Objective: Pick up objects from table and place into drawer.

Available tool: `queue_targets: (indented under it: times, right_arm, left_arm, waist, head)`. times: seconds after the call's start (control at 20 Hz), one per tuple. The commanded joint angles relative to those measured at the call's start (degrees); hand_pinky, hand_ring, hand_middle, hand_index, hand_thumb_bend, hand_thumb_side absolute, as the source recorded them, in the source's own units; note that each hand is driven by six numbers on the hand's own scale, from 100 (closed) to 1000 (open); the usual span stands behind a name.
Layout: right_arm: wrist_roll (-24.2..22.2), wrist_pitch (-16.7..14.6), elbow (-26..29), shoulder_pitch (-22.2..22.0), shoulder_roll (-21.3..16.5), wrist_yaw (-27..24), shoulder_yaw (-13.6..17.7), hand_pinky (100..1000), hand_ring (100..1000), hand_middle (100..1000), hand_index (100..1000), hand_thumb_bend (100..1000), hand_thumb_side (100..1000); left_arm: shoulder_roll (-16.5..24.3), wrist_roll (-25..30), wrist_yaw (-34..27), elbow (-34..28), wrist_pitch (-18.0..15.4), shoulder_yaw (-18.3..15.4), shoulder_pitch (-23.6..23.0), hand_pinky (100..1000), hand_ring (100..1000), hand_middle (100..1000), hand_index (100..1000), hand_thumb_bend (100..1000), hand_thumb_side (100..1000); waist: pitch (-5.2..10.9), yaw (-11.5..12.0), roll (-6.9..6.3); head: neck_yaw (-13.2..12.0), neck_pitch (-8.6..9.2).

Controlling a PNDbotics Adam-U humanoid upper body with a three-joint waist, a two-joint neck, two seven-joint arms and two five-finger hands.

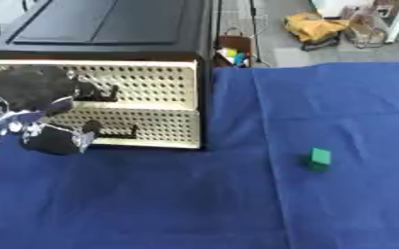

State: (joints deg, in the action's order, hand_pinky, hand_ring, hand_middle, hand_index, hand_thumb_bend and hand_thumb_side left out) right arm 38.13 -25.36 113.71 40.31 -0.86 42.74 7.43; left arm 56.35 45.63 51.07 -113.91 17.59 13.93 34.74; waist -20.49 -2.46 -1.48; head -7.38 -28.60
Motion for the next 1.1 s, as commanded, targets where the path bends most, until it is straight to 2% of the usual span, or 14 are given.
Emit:
queue_targets:
  times: [0.05, 0.5, 1.1]
  right_arm:
    - [0.3, 0.1, 0.9, 0.9, -1.0, -0.5, 0.2, 690, 730, 577, 724, 100, 1000]
    - [0.6, 0.2, 0.9, 0.9, -1.0, -0.4, 0.3, 690, 730, 576, 725, 100, 1000]
    - [1.2, 0.5, 0.9, 0.7, -0.8, -0.1, 0.4, 691, 730, 575, 725, 100, 1000]
  left_arm:
    - [0.8, 0.3, -0.9, -0.7, 0.9, -0.7, 0.1, 100, 100, 100, 838, 100, 534]
    - [0.8, 0.5, -2.2, -0.7, 1.2, -0.5, -0.3, 100, 100, 100, 781, 100, 540]
    - [1.2, -1.0, -2.1, -0.7, 0.1, -0.8, -2.1, 100, 100, 100, 755, 100, 528]
  waist:
    - [0.87, 0.0, -0.04]
    - [0.84, 0.1, 0.09]
    - [1.13, 0.6, 0.29]
  head:
    - [-0.2, 0.59]
    - [-0.4, 0.59]
    - [-0.5, 0.48]
